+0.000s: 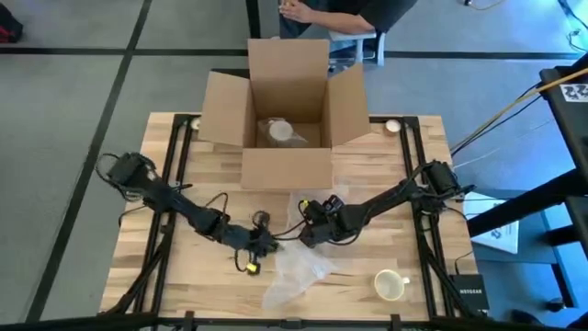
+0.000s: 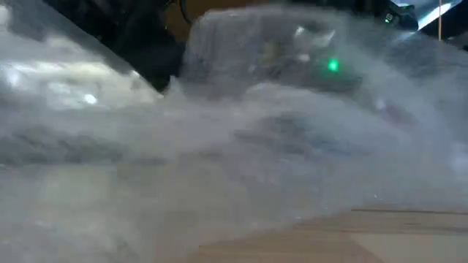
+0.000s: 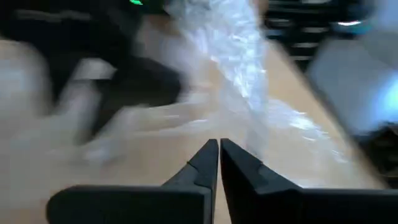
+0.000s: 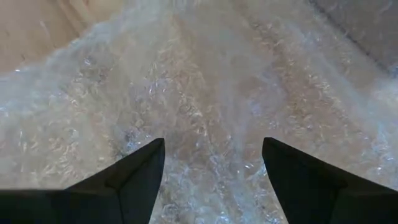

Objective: Wrap mug
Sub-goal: Prepare the bubble wrap

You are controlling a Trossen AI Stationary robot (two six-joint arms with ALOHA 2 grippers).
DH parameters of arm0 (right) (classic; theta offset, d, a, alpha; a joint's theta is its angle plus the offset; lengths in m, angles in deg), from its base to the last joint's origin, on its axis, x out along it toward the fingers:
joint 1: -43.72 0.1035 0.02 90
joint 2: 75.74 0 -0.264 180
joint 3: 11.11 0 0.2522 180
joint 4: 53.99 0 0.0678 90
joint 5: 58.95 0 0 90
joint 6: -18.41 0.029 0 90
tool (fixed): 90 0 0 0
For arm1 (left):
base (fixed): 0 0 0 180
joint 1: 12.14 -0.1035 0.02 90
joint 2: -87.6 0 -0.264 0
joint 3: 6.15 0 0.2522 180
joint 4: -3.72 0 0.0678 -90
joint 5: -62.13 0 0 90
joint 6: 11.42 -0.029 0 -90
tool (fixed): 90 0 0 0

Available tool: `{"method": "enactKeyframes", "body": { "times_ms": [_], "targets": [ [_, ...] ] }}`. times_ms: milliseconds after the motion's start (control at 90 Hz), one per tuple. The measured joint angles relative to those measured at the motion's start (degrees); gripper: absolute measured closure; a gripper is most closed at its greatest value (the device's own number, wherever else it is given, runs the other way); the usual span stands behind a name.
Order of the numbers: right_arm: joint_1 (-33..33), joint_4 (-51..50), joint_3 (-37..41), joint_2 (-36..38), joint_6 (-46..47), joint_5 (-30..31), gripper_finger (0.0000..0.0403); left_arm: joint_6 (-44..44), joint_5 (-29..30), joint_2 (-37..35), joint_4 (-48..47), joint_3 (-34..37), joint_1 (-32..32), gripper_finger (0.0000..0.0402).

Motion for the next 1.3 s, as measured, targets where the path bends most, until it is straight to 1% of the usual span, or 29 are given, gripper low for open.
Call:
{"method": "enactKeyframes", "body": {
  "times_ms": [111, 167, 322, 444, 600, 644, 722, 767, 811, 900, 967, 1078, 1167, 1300],
  "targets": [
    [0.0, -0.08, 0.0, -0.01, 0.06, 0.0, 0.0146, -2.15, -10.15, 3.39, 1.45, -5.23, 0.98, 0.0402],
    [-0.02, -0.22, 0.0, -0.01, 0.44, 0.03, 0.0146, -3.22, -12.76, 3.47, -1.31, -7.65, 1.91, 0.0402],
    [0.0, -2.29, 0.0, -0.02, 3.63, 2.07, 0.0146, -8.09, -11.49, 0.77, -18.64, -12.47, 2.18, 0.0402],
    [-0.42, -5.08, 0.0, -0.02, 7.08, 3.58, 0.0146, -8.46, -11.2, -1.04, -26.02, -13.43, 2.01, 0.0402],
    [-0.55, -4.62, 0.0, -0.02, 7.65, 3.88, 0.0146, -8.72, -10.35, -0.35, -28.73, -13.48, 1.35, 0.0402],
    [-0.54, -4.4, 0.0, -0.02, 7.64, 3.89, 0.0146, -8.72, -8.99, 0.33, -29.22, -13.46, 0.96, 0.0402],
    [-0.52, -4.35, 0.0, -0.02, 7.62, 3.83, 0.0146, -8.73, -4.99, 1.48, -29.41, -13.46, 0.04, 0.0402],
    [-0.55, -4.34, 0.0, -0.02, 7.57, 3.76, 0.0146, -8.75, -4.33, 2.06, -29.11, -13.46, -0.67, 0.0402],
    [-0.53, -4.36, 0.0, -0.02, 7.5, 3.64, 0.0146, -8.81, -5.39, 2.74, -28.2, -13.46, -1.29, 0.0402],
    [-0.55, -4.45, 0.02, -0.02, 7.47, 3.56, 0.0146, -10.43, -10.41, 4.81, -26.9, -13.46, -2.37, 0.0402],
    [-0.75, -4.19, 0.04, -0.02, 7.51, 3.9, 0.0146, -11.69, -11.98, 6.84, -26.59, -13.46, -2.82, 0.0402],
    [-1.28, -2.75, 0.04, -0.02, 7.47, 2.92, 0.0146, -11.16, -11.94, 10.8, -26.71, -13.45, -3.27, 0.0402],
    [-1.33, -2.15, 0.04, -0.02, 6.75, 2.65, 0.0146, -9.85, -11.61, 12.54, -26.53, -13.72, -3.27, 0.0402],
    [-1.27, -2.05, 0.04, -0.04, 5.7, 1.16, 0.0146, -7.06, -11.43, 12.78, -32.67, -13.96, -2.25, 0.0402]
  ]
}}
